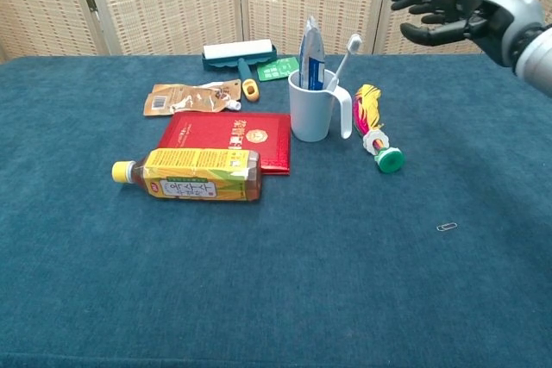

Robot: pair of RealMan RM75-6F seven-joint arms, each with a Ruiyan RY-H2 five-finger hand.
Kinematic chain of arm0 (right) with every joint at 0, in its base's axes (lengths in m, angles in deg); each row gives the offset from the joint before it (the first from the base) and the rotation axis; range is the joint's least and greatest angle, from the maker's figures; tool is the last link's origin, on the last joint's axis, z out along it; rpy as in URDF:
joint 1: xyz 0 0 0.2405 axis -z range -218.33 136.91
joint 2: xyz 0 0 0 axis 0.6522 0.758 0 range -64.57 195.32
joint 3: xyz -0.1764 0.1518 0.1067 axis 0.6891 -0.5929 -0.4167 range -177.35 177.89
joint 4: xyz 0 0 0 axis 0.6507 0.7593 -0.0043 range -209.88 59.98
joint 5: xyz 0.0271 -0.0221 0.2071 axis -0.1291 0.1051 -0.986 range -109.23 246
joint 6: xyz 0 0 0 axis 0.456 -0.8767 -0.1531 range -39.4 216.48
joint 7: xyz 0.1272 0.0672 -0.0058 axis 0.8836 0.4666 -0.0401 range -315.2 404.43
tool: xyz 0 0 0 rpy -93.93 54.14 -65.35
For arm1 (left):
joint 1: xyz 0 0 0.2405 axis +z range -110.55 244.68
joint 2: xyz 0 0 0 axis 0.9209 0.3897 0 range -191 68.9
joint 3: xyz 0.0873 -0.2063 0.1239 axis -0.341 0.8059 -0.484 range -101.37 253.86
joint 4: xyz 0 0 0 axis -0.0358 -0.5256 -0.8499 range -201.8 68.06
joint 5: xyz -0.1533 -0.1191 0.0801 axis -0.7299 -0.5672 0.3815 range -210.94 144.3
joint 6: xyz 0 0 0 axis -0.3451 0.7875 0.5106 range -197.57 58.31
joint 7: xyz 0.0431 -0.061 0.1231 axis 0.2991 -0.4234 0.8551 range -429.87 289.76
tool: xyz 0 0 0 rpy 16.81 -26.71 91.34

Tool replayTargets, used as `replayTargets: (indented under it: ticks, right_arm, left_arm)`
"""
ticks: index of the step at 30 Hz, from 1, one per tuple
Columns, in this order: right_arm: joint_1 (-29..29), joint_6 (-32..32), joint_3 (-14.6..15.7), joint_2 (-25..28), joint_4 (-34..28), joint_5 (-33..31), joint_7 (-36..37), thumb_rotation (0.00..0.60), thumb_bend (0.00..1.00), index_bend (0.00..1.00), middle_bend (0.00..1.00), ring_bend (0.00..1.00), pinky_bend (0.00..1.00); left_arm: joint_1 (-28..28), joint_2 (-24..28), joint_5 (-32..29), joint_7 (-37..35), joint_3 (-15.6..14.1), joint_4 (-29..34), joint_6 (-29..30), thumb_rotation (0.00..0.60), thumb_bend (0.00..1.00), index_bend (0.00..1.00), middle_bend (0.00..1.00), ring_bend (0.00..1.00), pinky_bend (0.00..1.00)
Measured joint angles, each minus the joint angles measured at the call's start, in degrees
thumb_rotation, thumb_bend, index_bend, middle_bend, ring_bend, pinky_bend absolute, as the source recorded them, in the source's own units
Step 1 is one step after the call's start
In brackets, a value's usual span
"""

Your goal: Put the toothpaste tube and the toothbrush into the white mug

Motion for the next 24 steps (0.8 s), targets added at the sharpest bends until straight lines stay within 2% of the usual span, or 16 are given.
replayTargets:
  ticks: [5,11,16,24]
  right_arm:
    - [5.0,-3.0,3.9,9.2,-8.7,1.5,-9.5,0.6,0.33,0.26,0.22,0.1,0.08]
    - [11.9,-9.8,9.1,16.0,-15.7,4.0,-20.6,0.6,0.33,0.26,0.22,0.1,0.08]
    - [19.0,-16.0,13.9,20.4,-20.7,5.9,-23.6,0.6,0.33,0.26,0.22,0.1,0.08]
    - [29.2,-26.1,19.8,23.3,-22.5,9.4,-23.7,0.6,0.33,0.25,0.22,0.1,0.08]
  left_arm:
    - [-0.7,-0.7,-0.6,0.3,0.8,-0.4,-0.4,0.6,0.24,0.15,0.15,0.12,0.2]
    - [-1.0,-1.6,-0.4,1.6,1.1,0.1,0.3,0.6,0.24,0.16,0.15,0.12,0.2]
    - [-0.9,-1.8,0.0,3.7,0.8,1.3,0.8,0.6,0.24,0.16,0.15,0.12,0.2]
    - [-0.3,-2.6,1.7,7.4,0.0,4.4,2.5,0.6,0.24,0.16,0.15,0.12,0.2]
